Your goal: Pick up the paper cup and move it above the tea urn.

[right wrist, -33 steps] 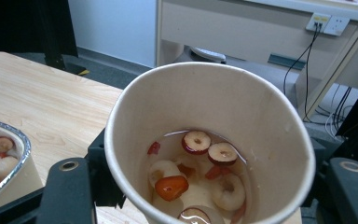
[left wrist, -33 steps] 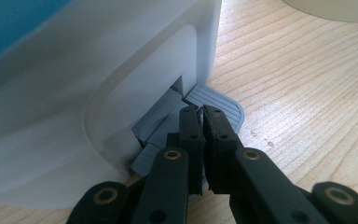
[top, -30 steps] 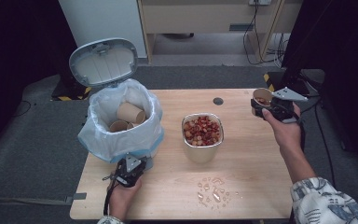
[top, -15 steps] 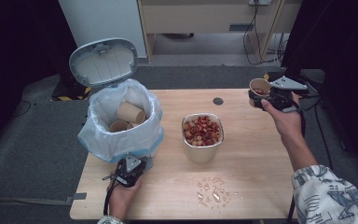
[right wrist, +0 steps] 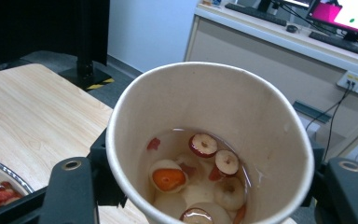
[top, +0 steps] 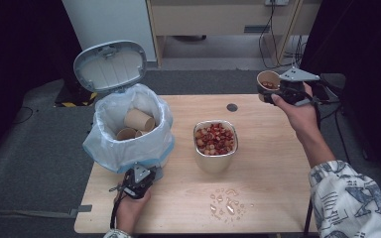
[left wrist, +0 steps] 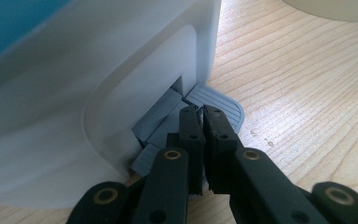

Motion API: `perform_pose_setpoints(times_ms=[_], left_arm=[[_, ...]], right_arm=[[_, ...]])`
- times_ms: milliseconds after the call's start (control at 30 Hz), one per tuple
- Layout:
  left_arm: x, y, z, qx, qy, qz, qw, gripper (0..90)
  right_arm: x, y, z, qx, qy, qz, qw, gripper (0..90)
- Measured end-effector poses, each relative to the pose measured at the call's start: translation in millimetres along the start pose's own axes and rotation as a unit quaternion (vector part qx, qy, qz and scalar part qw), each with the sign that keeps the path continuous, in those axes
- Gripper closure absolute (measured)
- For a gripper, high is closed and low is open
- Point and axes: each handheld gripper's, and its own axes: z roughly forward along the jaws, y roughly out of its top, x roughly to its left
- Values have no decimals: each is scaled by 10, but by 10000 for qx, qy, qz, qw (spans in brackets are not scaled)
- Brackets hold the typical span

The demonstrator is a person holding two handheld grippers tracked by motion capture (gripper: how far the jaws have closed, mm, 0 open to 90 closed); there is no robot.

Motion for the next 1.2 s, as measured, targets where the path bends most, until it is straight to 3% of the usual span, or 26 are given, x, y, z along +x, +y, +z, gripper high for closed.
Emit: perform_pose_setpoints(times_ms=[300,600,900,1200], left_arm=[[-1,0,1,-7,2,-8,10000,854],[0,-1,2,-14,-4,-19,10000,854],[2,-1,1,-12,-9,-23,10000,854],[3,0,1,-12,-11,-27,10000,855]], right_arm=[[70,114,44,-29,110,-291,9995,337],[199,243,51,-149,258,-762,9966,337],[243,286,55,-124,266,-896,9955,337],[384,311,115,-20,356,-1251,9915,337]])
